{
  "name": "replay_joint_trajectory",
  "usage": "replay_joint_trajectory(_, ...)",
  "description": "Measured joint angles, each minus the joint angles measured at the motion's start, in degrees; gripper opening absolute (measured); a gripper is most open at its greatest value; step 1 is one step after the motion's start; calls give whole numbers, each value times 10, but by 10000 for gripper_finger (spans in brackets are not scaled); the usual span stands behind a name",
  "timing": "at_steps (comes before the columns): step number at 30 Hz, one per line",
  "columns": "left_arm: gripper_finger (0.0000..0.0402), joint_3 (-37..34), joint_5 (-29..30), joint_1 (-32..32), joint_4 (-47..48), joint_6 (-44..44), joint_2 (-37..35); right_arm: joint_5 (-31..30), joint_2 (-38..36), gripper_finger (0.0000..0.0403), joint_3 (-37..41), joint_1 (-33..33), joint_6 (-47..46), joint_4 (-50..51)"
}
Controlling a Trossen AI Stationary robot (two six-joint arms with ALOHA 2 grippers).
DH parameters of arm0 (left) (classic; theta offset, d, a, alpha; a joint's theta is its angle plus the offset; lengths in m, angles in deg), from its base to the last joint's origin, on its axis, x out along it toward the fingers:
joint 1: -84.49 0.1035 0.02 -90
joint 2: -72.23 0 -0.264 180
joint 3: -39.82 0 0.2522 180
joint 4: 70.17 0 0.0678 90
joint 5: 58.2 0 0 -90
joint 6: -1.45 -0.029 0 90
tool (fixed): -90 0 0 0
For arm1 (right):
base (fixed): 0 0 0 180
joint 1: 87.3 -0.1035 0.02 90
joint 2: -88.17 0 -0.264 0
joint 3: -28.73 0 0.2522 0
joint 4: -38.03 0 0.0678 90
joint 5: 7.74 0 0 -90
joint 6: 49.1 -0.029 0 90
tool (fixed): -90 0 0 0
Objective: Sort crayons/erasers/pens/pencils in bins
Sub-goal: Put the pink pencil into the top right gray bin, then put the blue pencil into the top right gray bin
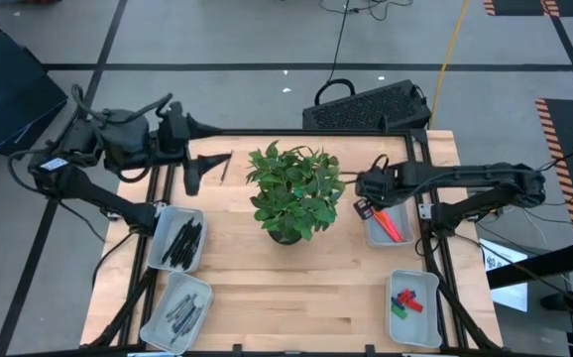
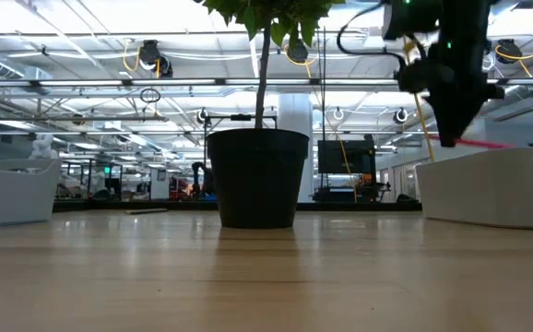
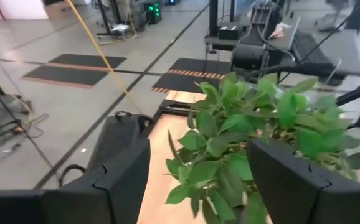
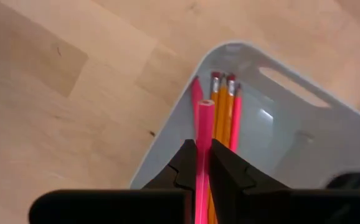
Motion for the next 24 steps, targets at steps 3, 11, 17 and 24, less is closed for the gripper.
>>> replay_joint_trajectory(3, 271, 0, 6, -1, 0, -15, 5, 0, 1, 15, 36, 1, 16, -28)
replay_joint_trajectory(11, 271, 0, 9, 12, -5, -8, 10, 27, 1, 37, 82, 13, 37, -50)
replay_joint_trajectory(17, 271, 0, -9, 15, 31, 29, 24, 25, 1, 114, 94, 13, 35, -75)
replay_joint_trajectory(24, 271, -31, 6, 46, 216, 189, 32, 23, -40, 152, 17, 1, 49, -64)
